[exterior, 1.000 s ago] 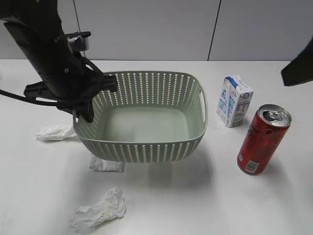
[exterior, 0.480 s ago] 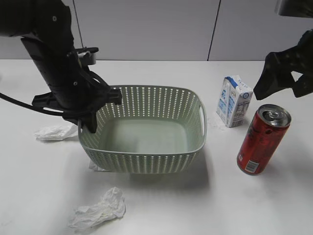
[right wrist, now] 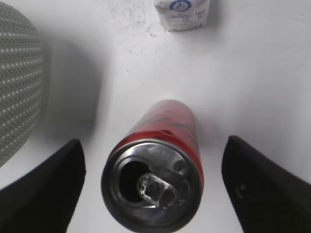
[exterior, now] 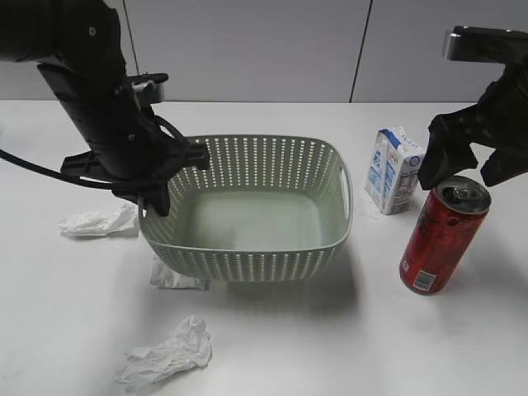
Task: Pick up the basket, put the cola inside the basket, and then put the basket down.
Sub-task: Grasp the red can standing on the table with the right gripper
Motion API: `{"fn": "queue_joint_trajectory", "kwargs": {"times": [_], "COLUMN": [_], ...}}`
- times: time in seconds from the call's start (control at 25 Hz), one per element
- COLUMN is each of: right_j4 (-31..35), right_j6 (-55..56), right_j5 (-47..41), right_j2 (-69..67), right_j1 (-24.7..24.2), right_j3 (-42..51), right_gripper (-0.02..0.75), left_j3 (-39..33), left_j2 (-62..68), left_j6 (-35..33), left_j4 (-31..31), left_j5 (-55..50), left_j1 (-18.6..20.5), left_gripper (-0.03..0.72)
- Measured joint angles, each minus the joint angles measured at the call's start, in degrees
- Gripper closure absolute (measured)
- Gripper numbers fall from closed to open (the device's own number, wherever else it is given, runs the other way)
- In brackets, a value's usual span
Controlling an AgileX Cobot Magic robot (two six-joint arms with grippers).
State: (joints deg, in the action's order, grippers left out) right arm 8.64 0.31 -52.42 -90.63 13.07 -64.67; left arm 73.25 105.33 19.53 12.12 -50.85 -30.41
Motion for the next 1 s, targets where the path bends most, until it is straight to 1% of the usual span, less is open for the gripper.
{"fn": "queue_joint_trajectory", "kwargs": {"times": [0.4,0.48,0.56,0.68,0.84,1.0], "right_j4": [0.16,0.17,0.22,0.37,0.56,0.56], "right_j6": [0.25,0.28,0.32,0.32,0.43,-0.64], "right_j5": [-1.48,-2.21,-2.38,-2.45,-4.97,-10.83], "right_j2": [-5.8,-6.61,-6.85,-6.85,-6.85,-6.9], "right_j1": [0.0,0.0,0.0,0.0,0.0,0.0], "right_j3": [0.0,0.0,0.0,-0.04,-1.65,-6.61], "right_gripper": [0.089,0.106,0.141,0.231,0.238,0.238], "left_j3": [0.0,0.0,0.0,0.0,0.0,0.0], "left_j2": [0.0,0.0,0.0,0.0,0.0,0.0], "left_j6": [0.0,0.0,0.0,0.0,0.0,0.0], "left_j4": [0.52,0.57,0.63,0.63,0.63,0.63], "left_j5": [1.17,1.23,1.23,1.27,1.34,1.38], "left_j1": [0.0,0.0,0.0,0.0,0.0,0.0], "left_gripper": [0.687,0.687,0.687,0.687,0.687,0.687]}}
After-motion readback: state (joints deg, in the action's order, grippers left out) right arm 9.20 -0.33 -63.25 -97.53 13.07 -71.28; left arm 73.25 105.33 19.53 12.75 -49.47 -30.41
